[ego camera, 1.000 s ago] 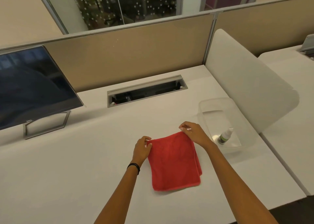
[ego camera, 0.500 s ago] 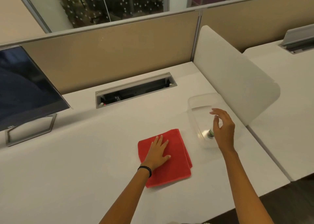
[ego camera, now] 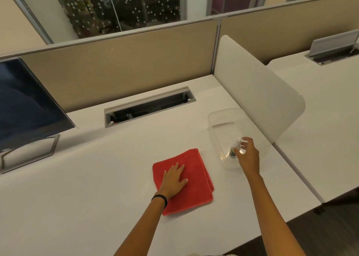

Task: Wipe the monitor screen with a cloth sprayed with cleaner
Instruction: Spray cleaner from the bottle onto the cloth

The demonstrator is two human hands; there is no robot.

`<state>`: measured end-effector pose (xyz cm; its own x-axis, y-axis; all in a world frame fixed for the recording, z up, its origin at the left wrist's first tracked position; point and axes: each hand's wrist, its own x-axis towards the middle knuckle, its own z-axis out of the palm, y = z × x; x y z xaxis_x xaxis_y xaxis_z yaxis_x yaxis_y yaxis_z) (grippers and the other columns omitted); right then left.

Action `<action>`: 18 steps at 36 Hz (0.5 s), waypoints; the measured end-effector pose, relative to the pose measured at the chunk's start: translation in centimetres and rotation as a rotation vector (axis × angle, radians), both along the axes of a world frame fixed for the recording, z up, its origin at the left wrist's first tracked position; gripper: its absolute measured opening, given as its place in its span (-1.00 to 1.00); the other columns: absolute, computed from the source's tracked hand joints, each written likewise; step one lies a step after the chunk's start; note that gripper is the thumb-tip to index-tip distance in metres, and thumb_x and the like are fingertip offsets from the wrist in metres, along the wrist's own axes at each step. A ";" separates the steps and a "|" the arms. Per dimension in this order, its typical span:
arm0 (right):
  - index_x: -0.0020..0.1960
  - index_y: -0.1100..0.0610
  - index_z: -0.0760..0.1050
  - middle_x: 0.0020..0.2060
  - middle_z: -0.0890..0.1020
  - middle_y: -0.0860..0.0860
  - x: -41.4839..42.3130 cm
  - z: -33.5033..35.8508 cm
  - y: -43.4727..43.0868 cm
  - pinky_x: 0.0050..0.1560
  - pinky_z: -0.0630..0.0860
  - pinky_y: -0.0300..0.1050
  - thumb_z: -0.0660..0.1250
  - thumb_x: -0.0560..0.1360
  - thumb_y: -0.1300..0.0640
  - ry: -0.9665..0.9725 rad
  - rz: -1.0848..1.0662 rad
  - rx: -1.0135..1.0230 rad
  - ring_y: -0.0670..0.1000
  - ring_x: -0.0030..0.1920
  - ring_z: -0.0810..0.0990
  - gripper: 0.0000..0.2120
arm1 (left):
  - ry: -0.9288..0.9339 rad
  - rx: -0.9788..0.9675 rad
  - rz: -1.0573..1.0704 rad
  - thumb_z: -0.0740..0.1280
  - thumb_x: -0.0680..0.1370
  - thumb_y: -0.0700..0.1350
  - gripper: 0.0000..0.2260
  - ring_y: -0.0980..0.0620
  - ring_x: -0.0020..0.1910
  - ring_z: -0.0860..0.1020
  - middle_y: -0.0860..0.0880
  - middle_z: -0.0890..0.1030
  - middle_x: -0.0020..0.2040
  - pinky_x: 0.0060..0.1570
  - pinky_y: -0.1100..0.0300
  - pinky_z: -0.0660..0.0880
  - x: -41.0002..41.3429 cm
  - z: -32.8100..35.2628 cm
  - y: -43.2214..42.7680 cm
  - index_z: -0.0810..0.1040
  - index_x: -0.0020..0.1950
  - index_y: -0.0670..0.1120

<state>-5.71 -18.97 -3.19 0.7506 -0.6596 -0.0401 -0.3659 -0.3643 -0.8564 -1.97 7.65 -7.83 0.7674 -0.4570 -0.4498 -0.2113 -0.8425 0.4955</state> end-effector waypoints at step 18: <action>0.05 0.29 0.45 -0.10 0.59 0.18 1.6 1.1 -1.2 -0.06 0.50 -0.07 0.34 0.49 0.25 0.014 0.093 -0.077 0.20 -0.04 0.58 -0.82 | -0.031 -0.550 0.129 0.21 0.58 0.00 -0.63 0.12 0.35 0.35 0.08 0.36 0.40 0.32 0.19 0.31 0.0 8.7 -4.2 0.32 0.38 0.07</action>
